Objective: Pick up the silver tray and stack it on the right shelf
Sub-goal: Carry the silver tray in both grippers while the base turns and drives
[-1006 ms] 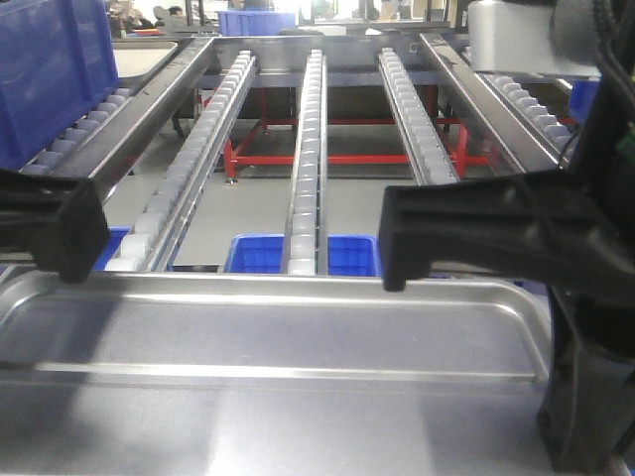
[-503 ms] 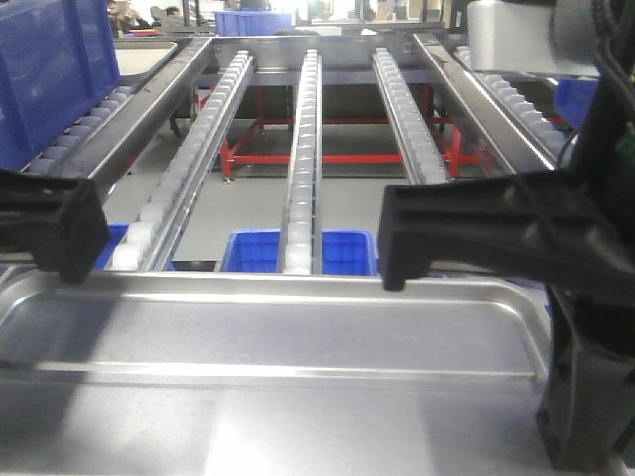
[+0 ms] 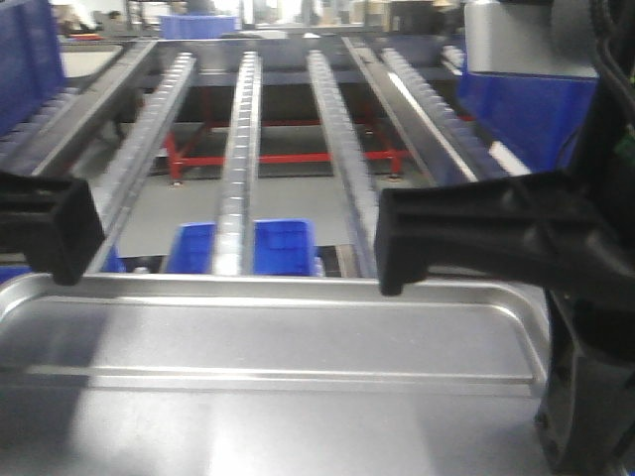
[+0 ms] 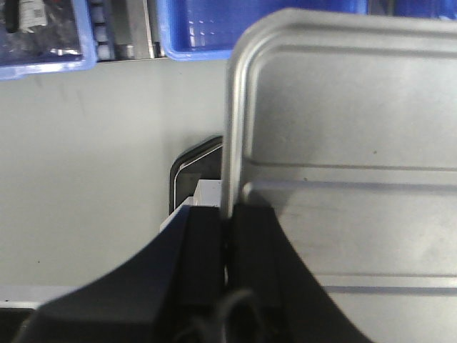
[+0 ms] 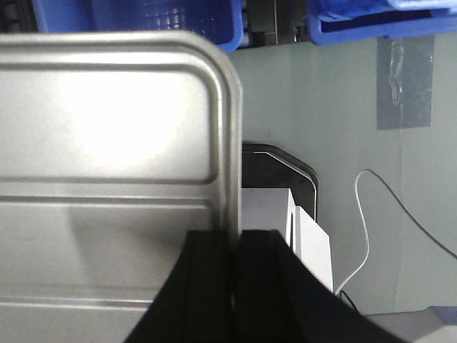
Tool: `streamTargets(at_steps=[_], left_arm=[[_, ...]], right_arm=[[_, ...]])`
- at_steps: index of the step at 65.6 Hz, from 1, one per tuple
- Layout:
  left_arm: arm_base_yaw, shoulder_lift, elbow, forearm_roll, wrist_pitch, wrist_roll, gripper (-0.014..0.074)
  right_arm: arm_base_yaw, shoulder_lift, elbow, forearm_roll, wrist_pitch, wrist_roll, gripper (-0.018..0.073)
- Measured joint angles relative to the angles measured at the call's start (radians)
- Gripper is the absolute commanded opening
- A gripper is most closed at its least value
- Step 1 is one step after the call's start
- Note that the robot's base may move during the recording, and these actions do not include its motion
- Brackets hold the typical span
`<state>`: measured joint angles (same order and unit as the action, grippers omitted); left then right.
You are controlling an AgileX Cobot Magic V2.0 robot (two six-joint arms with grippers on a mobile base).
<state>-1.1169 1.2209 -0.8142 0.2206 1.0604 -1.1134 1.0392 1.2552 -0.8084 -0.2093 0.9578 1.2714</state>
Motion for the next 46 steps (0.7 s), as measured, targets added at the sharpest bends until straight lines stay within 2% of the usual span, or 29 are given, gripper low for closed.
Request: streamTargets(at_steps=[46], left_arm=[[0.000,0.000,0.000,-0.002,-0.002,0.000,-0.0092]], right_arm=[[0.000,0.000,0.000,0.000,0.000,0.000,0.0059]])
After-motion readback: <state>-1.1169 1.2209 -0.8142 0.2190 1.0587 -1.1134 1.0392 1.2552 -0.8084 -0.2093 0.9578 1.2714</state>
